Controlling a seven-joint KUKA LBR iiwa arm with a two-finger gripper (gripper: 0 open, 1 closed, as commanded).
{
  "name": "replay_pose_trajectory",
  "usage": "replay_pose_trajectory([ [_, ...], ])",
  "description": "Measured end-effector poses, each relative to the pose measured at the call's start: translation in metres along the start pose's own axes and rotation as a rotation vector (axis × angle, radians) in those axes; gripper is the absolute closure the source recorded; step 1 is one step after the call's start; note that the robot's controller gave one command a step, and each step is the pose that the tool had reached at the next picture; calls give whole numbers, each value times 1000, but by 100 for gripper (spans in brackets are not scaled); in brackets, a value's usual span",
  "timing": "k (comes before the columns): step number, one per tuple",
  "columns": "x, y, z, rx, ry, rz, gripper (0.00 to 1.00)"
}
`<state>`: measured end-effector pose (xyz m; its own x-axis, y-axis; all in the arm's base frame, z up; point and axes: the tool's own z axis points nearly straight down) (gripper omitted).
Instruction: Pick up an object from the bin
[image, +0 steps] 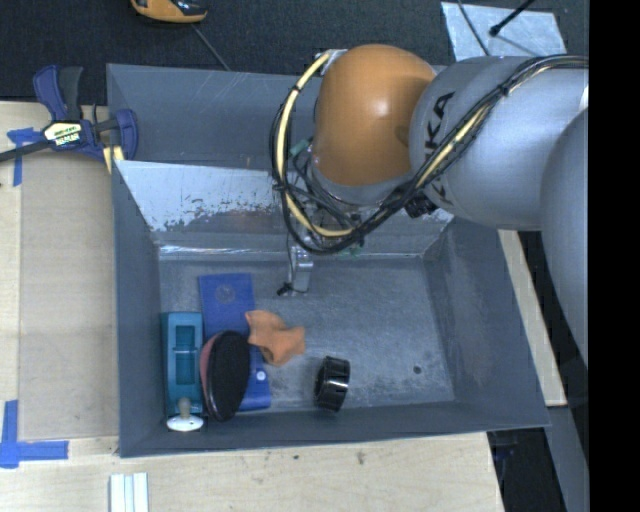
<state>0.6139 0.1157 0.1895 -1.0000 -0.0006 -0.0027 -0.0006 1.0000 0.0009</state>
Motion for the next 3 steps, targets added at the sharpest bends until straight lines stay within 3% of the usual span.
replay_pose_trajectory([
  [1,24,-5,48,-1,-6,22,0],
  [2,24,-2,113,0,-2,89,0],
  [3,56,18,116,6,-6,-4,0],
])
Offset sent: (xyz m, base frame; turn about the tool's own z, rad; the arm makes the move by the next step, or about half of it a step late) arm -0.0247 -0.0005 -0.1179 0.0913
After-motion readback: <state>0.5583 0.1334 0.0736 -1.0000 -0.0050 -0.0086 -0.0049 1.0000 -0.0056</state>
